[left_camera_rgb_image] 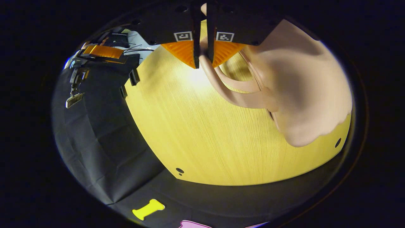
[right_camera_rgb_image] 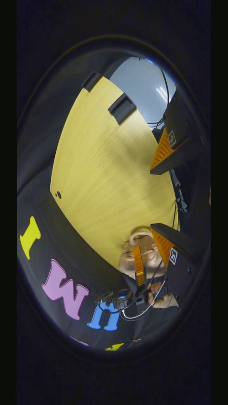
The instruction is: First open the suitcase, pack the skin care products into it, and then close the suitcase.
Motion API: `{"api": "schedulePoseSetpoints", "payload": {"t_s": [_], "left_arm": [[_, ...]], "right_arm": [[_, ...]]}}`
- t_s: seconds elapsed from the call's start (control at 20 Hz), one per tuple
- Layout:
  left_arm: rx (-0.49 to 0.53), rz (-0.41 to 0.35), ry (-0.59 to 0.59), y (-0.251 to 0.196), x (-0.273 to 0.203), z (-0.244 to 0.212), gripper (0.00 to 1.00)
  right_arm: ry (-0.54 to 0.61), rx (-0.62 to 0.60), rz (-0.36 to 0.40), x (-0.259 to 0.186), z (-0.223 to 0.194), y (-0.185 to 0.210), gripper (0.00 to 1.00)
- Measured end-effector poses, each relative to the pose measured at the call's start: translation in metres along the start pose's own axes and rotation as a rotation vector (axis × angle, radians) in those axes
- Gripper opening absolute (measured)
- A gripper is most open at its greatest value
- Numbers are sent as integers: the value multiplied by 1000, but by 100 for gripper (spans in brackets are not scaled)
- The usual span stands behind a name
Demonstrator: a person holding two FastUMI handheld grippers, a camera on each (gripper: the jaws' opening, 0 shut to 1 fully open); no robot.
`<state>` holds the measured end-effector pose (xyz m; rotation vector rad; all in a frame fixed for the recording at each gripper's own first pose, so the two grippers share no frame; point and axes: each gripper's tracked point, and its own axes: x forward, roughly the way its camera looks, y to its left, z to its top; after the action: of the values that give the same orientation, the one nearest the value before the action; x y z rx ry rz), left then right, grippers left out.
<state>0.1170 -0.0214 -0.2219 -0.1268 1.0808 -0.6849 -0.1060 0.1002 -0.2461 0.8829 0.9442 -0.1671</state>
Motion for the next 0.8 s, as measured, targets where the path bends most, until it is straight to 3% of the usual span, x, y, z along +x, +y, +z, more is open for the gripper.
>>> {"api": "schedulePoseSetpoints", "payload": {"t_s": [0.1, 0.2, 0.25, 0.3, 0.35, 0.45, 0.6, 0.8], "left_arm": [[14, 44, -2, 5, 0, -2, 23], [33, 152, -53, 14, 1, 3, 29], [42, 174, -61, 9, -5, 1, 43], [57, 192, -80, 3, -9, 0, 49], [82, 227, -102, -2, -15, -1, 72], [123, 309, -179, -6, -26, 7, 100], [44, 298, -310, -46, -46, 9, 97], [-37, 293, -688, -101, -106, 30, 96]], "right_arm": [[-12, -24, -4, 1, 4, -7, 98], [-14, -39, 6, 4, 8, -11, 98], [-9, -44, 19, 5, 9, -9, 98], [-1, -63, 31, 7, 12, -10, 98], [6, -93, 40, 7, 13, -14, 98], [17, -166, 61, 3, 24, -20, 98], [-3, -304, 88, -14, 54, -25, 98], [-164, -576, 124, -59, 115, -16, 98]]}}
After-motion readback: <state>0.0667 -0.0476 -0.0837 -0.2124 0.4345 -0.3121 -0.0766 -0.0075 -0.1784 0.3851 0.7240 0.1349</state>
